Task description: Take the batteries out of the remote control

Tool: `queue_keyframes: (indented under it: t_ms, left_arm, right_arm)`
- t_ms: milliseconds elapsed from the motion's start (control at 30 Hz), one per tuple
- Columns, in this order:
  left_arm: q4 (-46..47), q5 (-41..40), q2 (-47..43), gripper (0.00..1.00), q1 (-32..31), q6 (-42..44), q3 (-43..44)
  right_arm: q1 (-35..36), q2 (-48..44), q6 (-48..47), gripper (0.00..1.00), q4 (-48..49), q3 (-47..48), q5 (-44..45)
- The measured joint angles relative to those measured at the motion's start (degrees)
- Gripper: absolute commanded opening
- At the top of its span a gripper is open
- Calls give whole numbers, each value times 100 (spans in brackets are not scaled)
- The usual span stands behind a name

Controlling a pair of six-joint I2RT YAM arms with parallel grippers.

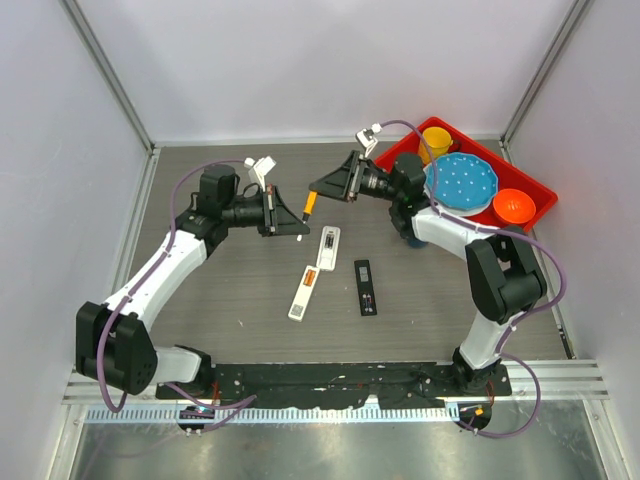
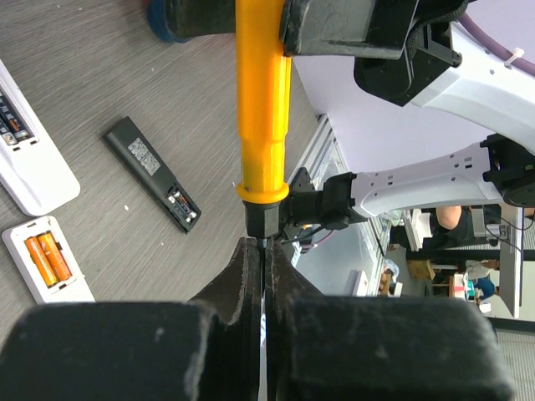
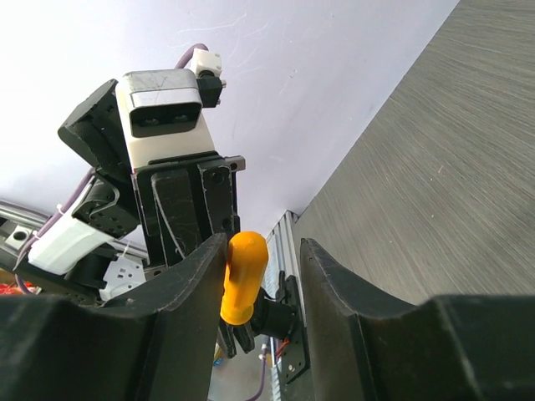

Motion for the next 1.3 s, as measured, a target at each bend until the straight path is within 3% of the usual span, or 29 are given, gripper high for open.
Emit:
queue_keyframes:
  t_ms: [333,700,733,833,900,1000,1033,1133,1300]
  left_arm:
    - [0,17,20,0,0,0,0]
    - [44,26,37,0,-2,0,0]
    - [44,26,37,0,-2,0,0]
    - [50,22,39,0,-2,9,0]
    - [68,28,44,0,-4,15,0]
    - [109,31,44,32,-4,17,-7]
    - [116,24,46,52,-4,22,-11]
    - [79,-15,50,76,-4,66,-11]
    - [-240,-262,42,88,-4,295,-11]
  right_arm:
    - [-24,-68,153,34,46,0,-90]
    - [11,-68,170,34,0,-15,-247]
    - [15,-74,173,29,0,-28,-249]
    - [26,-90,284,1,4,-57,-245]
    - [28,-101,308,1,9,-57,-238]
    - [28,-109,317,1,-2,-57,-221]
    - [28,-109,310,1,-2,-57,-221]
    - [28,-142,216,1,-87,-57,-201]
    - [28,-280,-249,1,-710,-57,-15]
